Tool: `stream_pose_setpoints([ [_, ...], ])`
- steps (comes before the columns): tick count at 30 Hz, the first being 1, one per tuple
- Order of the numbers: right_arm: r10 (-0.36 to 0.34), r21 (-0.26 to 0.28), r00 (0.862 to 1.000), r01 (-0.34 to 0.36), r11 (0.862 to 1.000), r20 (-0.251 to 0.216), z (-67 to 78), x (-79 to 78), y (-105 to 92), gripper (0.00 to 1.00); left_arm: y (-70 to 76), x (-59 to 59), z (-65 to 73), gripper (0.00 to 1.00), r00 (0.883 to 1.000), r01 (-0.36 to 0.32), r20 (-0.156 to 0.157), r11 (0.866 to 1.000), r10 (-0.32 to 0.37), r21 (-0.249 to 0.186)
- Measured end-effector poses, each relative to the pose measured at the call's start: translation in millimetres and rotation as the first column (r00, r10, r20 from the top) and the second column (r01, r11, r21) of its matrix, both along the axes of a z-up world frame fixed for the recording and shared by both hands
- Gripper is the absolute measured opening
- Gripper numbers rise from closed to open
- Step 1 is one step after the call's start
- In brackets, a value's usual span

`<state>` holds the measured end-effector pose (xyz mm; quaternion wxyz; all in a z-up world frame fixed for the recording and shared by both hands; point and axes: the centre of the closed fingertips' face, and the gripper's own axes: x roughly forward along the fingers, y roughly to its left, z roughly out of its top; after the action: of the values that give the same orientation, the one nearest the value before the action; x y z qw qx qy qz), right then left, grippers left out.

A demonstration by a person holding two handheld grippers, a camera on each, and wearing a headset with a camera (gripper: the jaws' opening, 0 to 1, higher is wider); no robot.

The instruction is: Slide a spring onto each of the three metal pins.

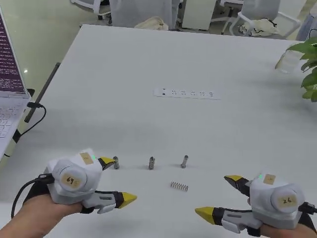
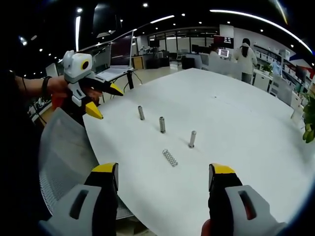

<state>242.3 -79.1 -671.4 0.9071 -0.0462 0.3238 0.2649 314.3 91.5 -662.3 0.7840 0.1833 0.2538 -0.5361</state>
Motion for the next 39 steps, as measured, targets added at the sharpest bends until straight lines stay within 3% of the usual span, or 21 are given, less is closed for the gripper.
stream_pose_setpoints([
  [5, -0.014, 0.001, 1.0, 0.014, 1.0, 0.001, 2.4, -2.4, -5.0, 0.73, -16.7, -1.7, -4.7, 0.58, 0.999, 0.047, -0.004, 0.999, -0.047, 0.005],
  [17, -0.035, 0.001, 0.999, 0.035, 0.999, -0.008, 2.7, -10.1, -13.0, 0.72, -52.5, -13.1, -30.1, 0.55, 0.986, 0.167, -0.031, 0.985, -0.166, 0.038],
  [39, -0.012, 0.002, 0.999, 0.012, 1.0, -0.031, -1.7, -8.5, -7.7, 0.71, -88.7, -11.0, -62.7, 0.48, 0.971, 0.229, -0.076, 0.972, -0.225, 0.05],
])
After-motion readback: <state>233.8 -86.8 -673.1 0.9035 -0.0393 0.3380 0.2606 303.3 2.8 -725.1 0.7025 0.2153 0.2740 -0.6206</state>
